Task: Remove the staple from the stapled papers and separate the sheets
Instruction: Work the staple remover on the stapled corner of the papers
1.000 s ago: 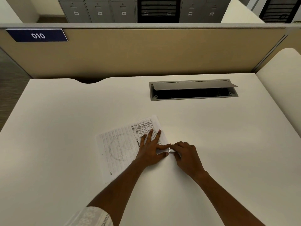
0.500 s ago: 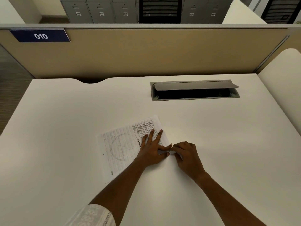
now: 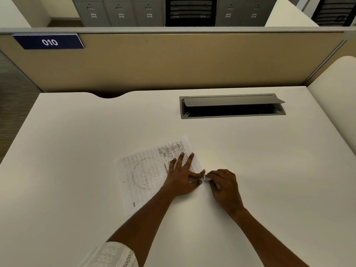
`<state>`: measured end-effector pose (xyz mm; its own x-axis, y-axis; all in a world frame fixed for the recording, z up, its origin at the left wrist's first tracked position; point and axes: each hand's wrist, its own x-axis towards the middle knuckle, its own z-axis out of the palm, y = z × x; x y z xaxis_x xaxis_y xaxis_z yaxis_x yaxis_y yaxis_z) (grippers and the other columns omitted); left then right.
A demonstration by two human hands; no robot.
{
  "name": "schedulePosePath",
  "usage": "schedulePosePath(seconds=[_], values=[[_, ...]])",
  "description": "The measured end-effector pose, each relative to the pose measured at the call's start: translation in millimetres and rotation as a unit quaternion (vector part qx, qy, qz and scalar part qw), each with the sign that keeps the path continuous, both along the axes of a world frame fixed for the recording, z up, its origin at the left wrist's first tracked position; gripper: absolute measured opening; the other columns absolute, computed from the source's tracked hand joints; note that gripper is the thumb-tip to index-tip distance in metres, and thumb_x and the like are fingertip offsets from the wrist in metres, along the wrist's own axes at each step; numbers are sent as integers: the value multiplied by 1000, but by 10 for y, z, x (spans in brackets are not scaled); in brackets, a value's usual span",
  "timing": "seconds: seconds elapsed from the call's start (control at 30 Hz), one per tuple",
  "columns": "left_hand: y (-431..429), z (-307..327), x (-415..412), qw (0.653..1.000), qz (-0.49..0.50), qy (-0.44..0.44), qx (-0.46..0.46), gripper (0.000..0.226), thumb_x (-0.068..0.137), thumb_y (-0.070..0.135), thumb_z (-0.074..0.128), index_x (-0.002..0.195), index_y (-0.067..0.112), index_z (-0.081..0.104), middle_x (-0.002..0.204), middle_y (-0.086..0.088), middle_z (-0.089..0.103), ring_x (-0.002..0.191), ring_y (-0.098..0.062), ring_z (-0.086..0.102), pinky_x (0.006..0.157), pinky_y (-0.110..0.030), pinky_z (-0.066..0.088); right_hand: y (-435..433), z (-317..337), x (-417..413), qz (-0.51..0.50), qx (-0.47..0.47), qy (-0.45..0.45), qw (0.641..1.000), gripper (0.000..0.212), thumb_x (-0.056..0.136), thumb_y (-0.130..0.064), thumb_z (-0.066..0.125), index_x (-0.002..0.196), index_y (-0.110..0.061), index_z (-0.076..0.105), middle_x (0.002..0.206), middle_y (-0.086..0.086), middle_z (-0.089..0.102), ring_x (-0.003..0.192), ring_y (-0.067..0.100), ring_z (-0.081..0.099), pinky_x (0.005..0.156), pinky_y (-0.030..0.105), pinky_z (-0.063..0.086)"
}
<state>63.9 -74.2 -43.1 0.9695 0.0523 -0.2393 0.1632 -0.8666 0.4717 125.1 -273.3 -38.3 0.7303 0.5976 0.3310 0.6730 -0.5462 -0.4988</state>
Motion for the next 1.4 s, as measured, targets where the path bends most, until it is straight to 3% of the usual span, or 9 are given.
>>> schedulePosePath(seconds=[0.13, 0.33, 0.77, 0.93, 1.03, 1.4], values=[[8, -5, -14, 1000, -6, -4, 11, 43, 98, 61, 46, 140, 57, 47, 171, 4, -9, 156, -28, -18, 125, -54, -8, -19, 23, 96, -15, -13, 63, 998, 23, 80, -5, 71, 94, -23, 78, 99, -9, 74, 93, 14, 67, 79, 39, 53], [3, -42, -6, 1000, -3, 2, 31, 69, 97, 63, 45, 157, 47, 18, 171, 5, -8, 157, -28, -17, 125, -55, -7, 3, 113, 122, 16, -59, 82, 995, 22, 84, -7, 74, 101, -22, 78, 97, -7, 74, 87, 18, 66, 72, 40, 55], [-19, -87, 1, 999, 6, -15, 47, 66, 95, 72, 35, 155, 47, 24, 172, 5, -4, 157, -29, -14, 124, -54, -6, 116, 177, 156, 20, -65, 131, 989, 18, 85, -10, 75, 100, -19, 80, 92, -2, 76, 83, 19, 69, 74, 32, 56], [-19, -74, 6, 999, 11, -3, 41, 66, 95, 71, 38, 155, 49, 23, 171, 7, -6, 157, -26, -16, 124, -52, -8, 149, 231, 167, -12, -40, 197, 980, 15, 85, -10, 77, 98, -18, 81, 93, -1, 78, 84, 12, 71, 75, 7, 48], [-18, -70, 8, 999, 13, -1, 35, 66, 95, 71, 39, 155, 50, 24, 171, 7, -6, 157, -26, -16, 125, -52, -8, 165, 231, 180, -32, -36, 225, 973, 14, 83, -11, 79, 95, -18, 81, 93, -2, 79, 85, 12, 72, 75, 1, 43], [-21, -65, 12, 999, 13, 0, 40, 66, 95, 70, 41, 155, 50, 23, 171, 7, -6, 157, -27, -15, 124, -54, -7, 209, 324, 220, -97, -15, 337, 936, 16, 82, -20, 83, 96, -15, 82, 97, -1, 79, 87, 2, 69, 71, -1, 44]])
